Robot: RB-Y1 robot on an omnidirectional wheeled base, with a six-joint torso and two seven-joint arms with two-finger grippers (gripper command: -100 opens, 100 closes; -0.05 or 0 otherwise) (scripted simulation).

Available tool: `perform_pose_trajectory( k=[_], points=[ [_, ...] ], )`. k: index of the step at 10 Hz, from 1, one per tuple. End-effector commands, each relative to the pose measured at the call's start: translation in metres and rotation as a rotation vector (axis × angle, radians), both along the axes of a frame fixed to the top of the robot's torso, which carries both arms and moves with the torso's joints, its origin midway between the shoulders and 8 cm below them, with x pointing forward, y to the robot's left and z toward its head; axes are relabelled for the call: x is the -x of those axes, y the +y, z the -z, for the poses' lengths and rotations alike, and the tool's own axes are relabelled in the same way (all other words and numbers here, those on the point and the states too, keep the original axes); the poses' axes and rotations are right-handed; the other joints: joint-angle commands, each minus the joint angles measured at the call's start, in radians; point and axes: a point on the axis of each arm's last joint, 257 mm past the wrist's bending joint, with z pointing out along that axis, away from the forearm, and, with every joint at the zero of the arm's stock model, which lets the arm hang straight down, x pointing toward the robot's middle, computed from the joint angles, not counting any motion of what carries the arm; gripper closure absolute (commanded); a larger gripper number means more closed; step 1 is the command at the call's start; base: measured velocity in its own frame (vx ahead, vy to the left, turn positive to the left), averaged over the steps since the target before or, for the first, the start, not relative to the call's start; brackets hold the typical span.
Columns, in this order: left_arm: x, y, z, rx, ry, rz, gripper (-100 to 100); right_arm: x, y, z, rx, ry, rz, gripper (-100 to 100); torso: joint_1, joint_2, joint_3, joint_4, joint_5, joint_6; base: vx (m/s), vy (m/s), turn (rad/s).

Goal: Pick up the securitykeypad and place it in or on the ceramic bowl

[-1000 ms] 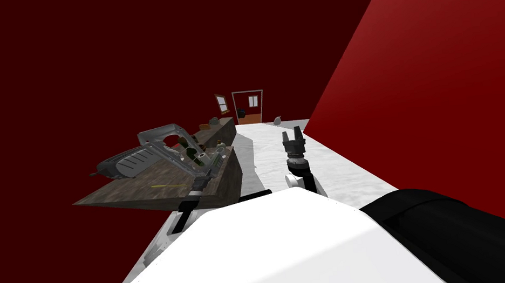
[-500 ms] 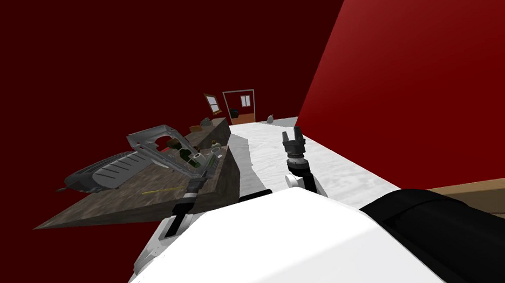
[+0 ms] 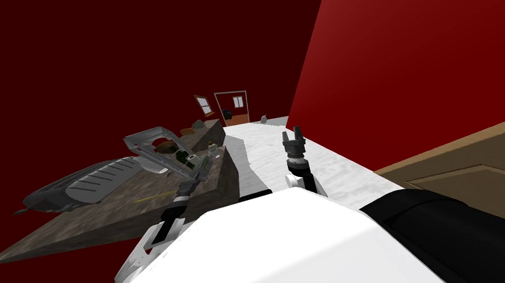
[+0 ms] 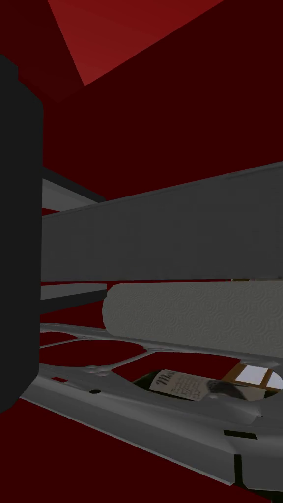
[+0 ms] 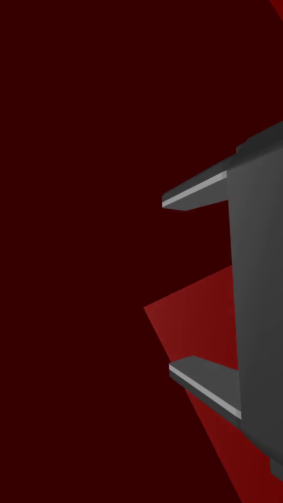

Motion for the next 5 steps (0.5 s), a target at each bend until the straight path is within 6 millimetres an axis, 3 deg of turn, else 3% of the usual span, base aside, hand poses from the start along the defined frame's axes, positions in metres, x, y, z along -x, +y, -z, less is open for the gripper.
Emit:
perform_pose_trajectory(
  k=[1, 4, 5],
  points=[
    [0.0, 0.024, 0.0, -0.031, 0.007, -0.044, 100, 0.0, 0.0, 0.0, 0.0, 0.0, 0.0, 0, 0.0, 0.0, 0.0, 0.0, 0.0, 0.0, -0.081, 0.103, -0.343],
    [0.003, 0.044, -0.005, -0.031, 0.0, -0.087, 100, 0.0, 0.0, 0.0, 0.0, 0.0, 0.0, 0, 0.002, -0.001, 0.0, 0.001, -0.002, -0.001, -0.066, 0.092, -0.132],
    [0.005, 0.06, -0.008, -0.053, 0.005, -0.12, 100, 0.0, 0.0, 0.0, 0.0, 0.0, 0.0, 0, 0.001, -0.001, 0.0, 0.001, -0.002, -0.002, -0.073, 0.075, -0.229]
  ],
)
